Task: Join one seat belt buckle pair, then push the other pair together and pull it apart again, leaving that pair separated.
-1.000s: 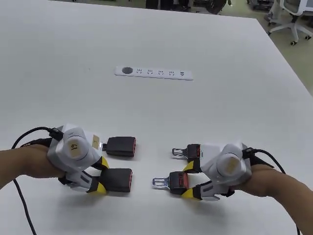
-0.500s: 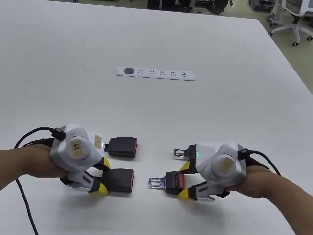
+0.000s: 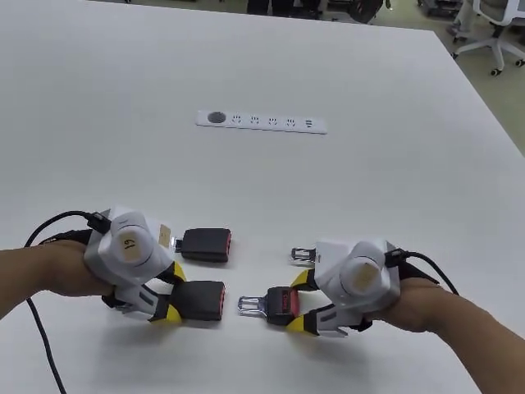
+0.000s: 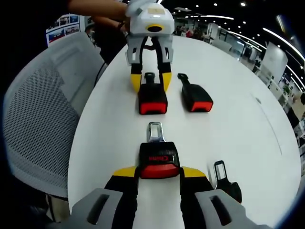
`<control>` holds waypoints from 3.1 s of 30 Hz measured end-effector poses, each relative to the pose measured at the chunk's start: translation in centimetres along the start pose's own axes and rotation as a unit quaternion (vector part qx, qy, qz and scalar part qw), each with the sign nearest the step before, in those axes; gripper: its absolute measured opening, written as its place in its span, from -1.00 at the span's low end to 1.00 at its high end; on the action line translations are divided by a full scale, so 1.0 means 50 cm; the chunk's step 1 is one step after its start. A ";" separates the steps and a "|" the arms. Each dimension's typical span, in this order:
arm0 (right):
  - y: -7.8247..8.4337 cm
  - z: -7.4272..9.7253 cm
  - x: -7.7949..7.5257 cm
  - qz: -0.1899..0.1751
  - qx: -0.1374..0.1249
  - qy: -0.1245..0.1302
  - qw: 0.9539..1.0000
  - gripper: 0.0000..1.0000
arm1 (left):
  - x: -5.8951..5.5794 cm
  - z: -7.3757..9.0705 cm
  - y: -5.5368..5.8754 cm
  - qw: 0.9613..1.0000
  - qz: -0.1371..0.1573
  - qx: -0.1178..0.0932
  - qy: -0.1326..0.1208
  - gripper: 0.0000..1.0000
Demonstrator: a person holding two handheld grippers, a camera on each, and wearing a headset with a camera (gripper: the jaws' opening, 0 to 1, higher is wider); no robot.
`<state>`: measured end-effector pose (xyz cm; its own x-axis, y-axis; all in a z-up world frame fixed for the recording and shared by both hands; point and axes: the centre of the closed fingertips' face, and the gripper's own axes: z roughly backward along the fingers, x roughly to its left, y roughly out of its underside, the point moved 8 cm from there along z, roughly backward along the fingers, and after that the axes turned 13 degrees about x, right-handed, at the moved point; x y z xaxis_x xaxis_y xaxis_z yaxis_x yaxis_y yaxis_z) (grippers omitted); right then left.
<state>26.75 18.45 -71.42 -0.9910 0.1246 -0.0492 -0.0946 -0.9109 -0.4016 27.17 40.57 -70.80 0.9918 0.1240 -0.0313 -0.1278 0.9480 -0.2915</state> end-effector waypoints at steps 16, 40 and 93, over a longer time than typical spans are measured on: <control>-0.027 -0.007 0.001 0.003 -0.002 -0.001 1.000 -0.39 | -0.005 0.003 -0.005 1.000 0.002 0.001 0.000 -0.36; -0.058 -0.020 0.002 0.028 -0.008 -0.006 1.000 -0.39 | 0.001 -0.001 0.002 1.000 0.007 -0.002 -0.001 -0.36; -0.068 -0.037 0.002 -0.002 -0.011 -0.010 1.000 -0.45 | -0.005 0.001 -0.002 1.000 0.005 -0.005 -0.003 -0.39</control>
<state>27.13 22.29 -71.78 -0.9922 0.1210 -0.0298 -0.0973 -0.9014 -0.4220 26.92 40.45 -70.70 0.9904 0.1353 -0.0293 -0.1378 0.9437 -0.3007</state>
